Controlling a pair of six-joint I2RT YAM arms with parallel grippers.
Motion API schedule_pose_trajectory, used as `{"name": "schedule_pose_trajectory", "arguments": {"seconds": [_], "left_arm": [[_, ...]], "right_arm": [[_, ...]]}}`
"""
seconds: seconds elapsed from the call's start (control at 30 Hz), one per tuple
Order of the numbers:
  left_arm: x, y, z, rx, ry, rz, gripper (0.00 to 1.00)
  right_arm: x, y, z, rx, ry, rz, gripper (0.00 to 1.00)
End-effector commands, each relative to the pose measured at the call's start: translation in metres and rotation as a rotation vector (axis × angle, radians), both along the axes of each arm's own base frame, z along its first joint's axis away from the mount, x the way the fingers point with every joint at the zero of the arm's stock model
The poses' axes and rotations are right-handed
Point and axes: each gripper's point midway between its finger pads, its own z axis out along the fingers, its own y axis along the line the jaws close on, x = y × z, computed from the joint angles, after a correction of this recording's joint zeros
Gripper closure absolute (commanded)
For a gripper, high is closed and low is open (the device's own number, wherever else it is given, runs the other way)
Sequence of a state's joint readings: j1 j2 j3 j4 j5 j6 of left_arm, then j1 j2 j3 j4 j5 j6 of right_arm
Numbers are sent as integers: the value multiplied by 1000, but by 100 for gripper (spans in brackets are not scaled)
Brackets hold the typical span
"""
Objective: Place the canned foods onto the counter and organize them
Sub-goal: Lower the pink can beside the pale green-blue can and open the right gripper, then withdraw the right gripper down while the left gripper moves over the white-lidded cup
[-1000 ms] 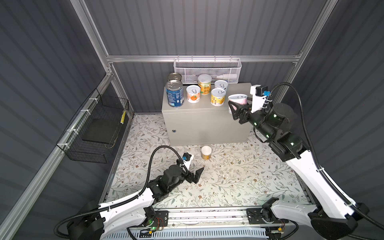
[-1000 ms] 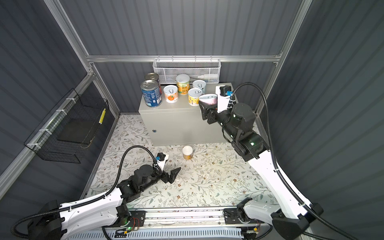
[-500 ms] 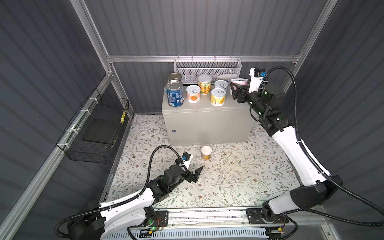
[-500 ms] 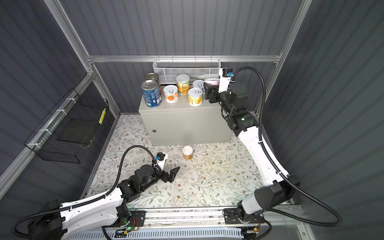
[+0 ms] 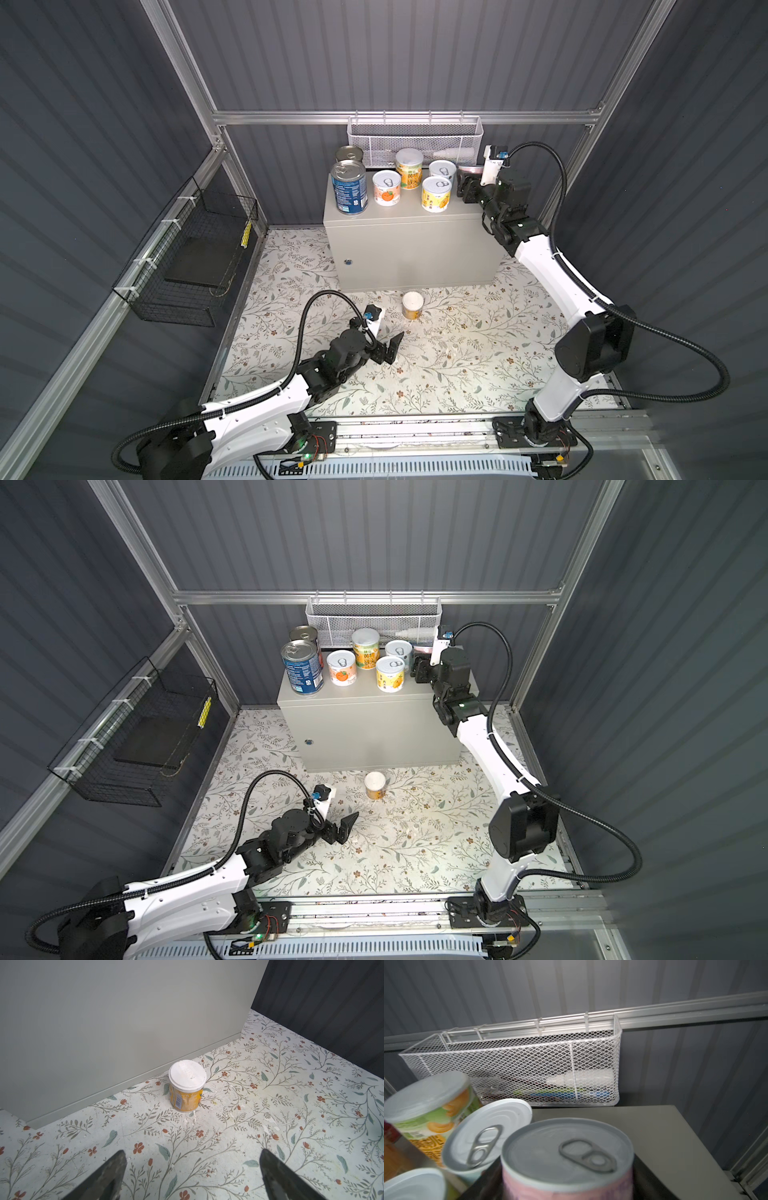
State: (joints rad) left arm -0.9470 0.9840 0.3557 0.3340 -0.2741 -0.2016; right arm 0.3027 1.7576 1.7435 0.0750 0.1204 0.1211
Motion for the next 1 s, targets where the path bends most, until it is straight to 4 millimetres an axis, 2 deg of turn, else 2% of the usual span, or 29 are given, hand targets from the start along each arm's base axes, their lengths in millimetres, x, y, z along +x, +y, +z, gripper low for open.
{"name": "schedule_pose_trajectory", "arguments": {"seconds": [0.0, 0.17, 0.23, 0.3, 0.4, 0.5, 0.57, 0.7, 0.8, 0.9, 0.97], "left_arm": [[6, 1, 3, 5, -13, 19, 0], [8, -1, -1, 21, 2, 23, 0], [8, -2, -3, 27, 5, 19, 0], [9, -2, -5, 32, 8, 23, 0], [8, -3, -4, 30, 11, 16, 0], [7, -3, -1, 19, 9, 14, 0], [6, -2, 1, 12, 6, 16, 0], [5, 0, 5, 0, 6, 18, 0], [6, 1, 3, 14, 11, 27, 0], [8, -1, 1, 30, 20, 27, 0], [7, -4, -2, 32, 28, 18, 0]], "right_arm": [[-7, -12, 72, 38, -211, -47, 26], [6, -20, 61, 20, -202, -108, 21], [7, -18, 57, 20, -189, -103, 10], [3, -20, 54, 23, -180, -104, 1], [-9, -26, 57, 16, -169, -116, 1], [-32, -35, 69, 10, -164, -133, 1], [-54, -42, 78, 10, -174, -134, 1], [-101, -61, 81, 20, -174, -162, 1], [-139, -69, 67, 30, -136, -138, 1], [-167, -65, 35, 25, -37, -66, 1], [-193, -66, 18, 31, -1, -23, 1]]}}
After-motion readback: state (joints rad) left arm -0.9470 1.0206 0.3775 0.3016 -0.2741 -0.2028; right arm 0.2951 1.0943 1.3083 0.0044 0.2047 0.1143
